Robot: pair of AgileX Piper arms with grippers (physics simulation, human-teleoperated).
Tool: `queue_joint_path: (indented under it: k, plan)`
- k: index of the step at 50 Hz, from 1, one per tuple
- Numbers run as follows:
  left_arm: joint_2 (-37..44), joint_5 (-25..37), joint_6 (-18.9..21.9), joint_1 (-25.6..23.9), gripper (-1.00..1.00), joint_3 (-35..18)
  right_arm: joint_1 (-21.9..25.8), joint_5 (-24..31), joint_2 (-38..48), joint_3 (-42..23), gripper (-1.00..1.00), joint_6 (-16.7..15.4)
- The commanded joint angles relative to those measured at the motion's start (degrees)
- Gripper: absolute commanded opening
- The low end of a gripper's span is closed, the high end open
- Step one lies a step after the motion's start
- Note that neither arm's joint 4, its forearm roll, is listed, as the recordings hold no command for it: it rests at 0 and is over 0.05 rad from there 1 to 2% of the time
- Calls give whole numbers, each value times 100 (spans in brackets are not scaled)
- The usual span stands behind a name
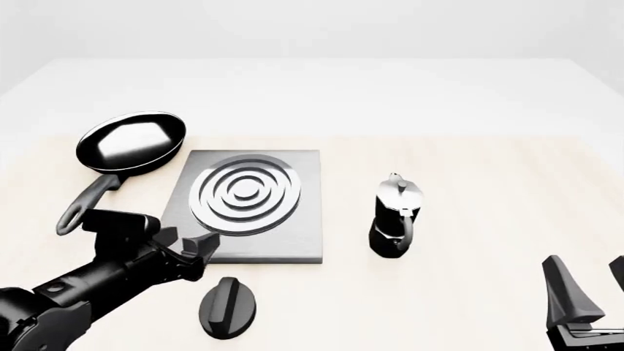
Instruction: Turn on the stove.
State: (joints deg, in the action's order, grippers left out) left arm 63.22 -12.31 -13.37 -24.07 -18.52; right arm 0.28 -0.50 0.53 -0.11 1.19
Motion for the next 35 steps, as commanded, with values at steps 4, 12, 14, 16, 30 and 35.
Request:
queue_joint_path:
  k: [4, 12, 14, 16, 30, 35]
  plan:
    - [249, 163, -363, -385, 100, -51, 0, -8, 18, 0, 100, 72]
    - [426, 105, -423, -529, 100, -9, -11, 4, -18, -1, 100, 101]
    - [462, 81, -436, -525, 100, 4, -10, 7, -25, 0, 100, 104]
    - [480, 90, -438, -535, 100, 7, -24, 3, -26, 1, 100, 136]
    - [1060, -236, -563, -677, 100, 164, -40, -27, -35, 1, 100, 224]
    - [1089, -248, -599, -696, 100, 164, -42, -23, -38, 1, 100, 227]
